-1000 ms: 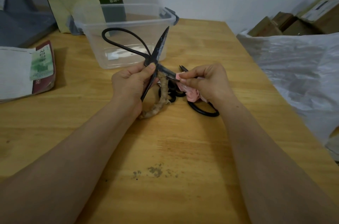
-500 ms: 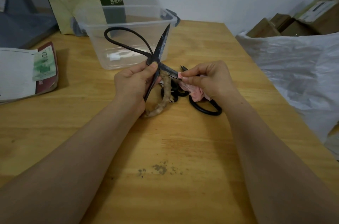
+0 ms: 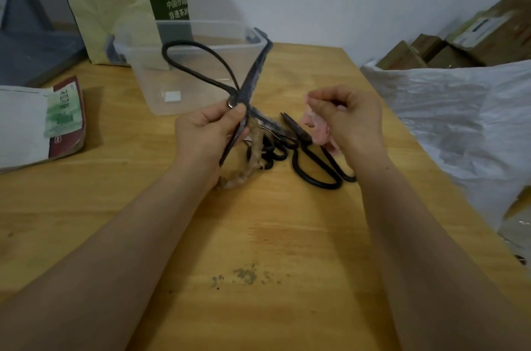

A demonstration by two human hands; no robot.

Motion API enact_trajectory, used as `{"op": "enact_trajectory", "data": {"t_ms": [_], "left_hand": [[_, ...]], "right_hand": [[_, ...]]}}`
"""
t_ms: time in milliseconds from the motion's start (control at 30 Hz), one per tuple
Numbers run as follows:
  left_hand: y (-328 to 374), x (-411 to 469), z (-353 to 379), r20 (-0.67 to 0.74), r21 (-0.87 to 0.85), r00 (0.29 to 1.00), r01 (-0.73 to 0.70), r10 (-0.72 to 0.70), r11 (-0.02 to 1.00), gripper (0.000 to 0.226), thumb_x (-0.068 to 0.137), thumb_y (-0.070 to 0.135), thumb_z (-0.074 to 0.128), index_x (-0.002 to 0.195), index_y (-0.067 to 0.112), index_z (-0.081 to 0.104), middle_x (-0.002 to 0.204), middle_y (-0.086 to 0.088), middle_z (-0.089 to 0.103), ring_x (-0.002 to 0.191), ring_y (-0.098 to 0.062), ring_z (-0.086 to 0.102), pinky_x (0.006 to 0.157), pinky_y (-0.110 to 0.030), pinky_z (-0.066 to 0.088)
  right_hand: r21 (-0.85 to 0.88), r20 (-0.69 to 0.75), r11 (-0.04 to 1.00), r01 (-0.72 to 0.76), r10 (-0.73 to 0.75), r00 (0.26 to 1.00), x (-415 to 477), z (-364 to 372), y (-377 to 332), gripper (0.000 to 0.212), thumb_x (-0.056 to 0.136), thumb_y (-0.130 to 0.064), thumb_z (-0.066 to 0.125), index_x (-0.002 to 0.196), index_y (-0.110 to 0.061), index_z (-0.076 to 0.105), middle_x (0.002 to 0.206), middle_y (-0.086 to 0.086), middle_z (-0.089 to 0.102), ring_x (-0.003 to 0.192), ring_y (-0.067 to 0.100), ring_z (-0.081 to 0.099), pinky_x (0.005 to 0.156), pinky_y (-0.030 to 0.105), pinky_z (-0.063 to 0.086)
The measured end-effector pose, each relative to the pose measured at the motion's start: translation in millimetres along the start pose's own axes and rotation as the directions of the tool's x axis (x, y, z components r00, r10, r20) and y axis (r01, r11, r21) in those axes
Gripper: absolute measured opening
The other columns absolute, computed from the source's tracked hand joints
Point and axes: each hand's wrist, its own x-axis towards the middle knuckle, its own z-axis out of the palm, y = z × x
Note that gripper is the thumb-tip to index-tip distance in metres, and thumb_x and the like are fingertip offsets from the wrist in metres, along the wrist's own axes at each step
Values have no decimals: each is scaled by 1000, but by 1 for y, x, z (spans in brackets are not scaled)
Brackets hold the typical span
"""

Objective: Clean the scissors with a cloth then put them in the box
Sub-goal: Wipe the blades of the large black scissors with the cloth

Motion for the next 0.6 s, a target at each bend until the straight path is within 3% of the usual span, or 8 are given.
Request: {"op": "enact_trajectory", "data": {"t_ms": [100,200,267,333,367,433,533,600], "left_hand": [[-4,0,7,32,47,999,-36,35,998,12,87,4,62,95,7,70,84,-6,72,78,-13,68,72,-21,57],[-10,-1,9,65,82,997,-53,47,995,11,88,4,61,89,10,70,86,-9,71,80,-17,67,73,-23,57],[-13,-1,9,85,115,994,-78,69,990,15,89,6,60,84,14,72,88,-13,72,83,-23,68,80,-32,57],[-13,-1,8,79,117,994,-87,78,989,20,89,6,60,80,17,74,87,-12,73,85,-25,68,85,-39,55],[-12,-1,8,77,109,994,-87,79,990,21,89,5,60,79,18,74,87,-11,74,85,-25,68,86,-40,55],[-12,-2,9,84,99,993,-89,81,991,20,89,5,60,83,18,73,89,-11,74,88,-26,69,85,-38,55],[-12,-3,10,93,97,992,-92,83,991,19,89,5,60,86,18,73,88,-8,74,86,-22,68,81,-31,57],[-12,-3,11,104,97,991,-99,89,990,18,89,4,59,88,16,73,87,-8,74,83,-19,68,77,-26,57]], "right_hand": [[36,21,998,45,-46,999,-5,12,-12,17,93,-5,54,97,-12,69,79,-11,65,60,-11,60,53,5,43],[257,258,933,-250,183,949,-10,27,-21,35,94,-1,38,118,-10,62,72,3,60,40,3,51,36,14,37],[214,371,901,-378,283,884,-10,33,-18,40,94,-1,37,127,-15,56,78,5,60,54,11,57,44,18,42],[25,406,971,-238,208,890,-10,33,-10,39,97,-3,38,130,-16,53,91,2,63,75,11,60,57,19,46],[-7,428,987,-163,150,891,-11,32,-6,37,98,-2,38,125,-16,57,91,1,64,75,8,61,57,16,46],[-12,449,993,-115,108,887,-11,28,-1,35,98,2,40,114,-18,64,89,0,67,68,-2,62,56,12,48],[-8,387,990,-144,136,912,-11,21,2,36,94,5,48,127,-8,58,92,2,64,43,-11,52,39,5,36],[46,365,982,-184,154,918,-12,19,2,31,93,5,51,121,-2,61,72,-2,66,35,-8,48,33,6,31]]}}
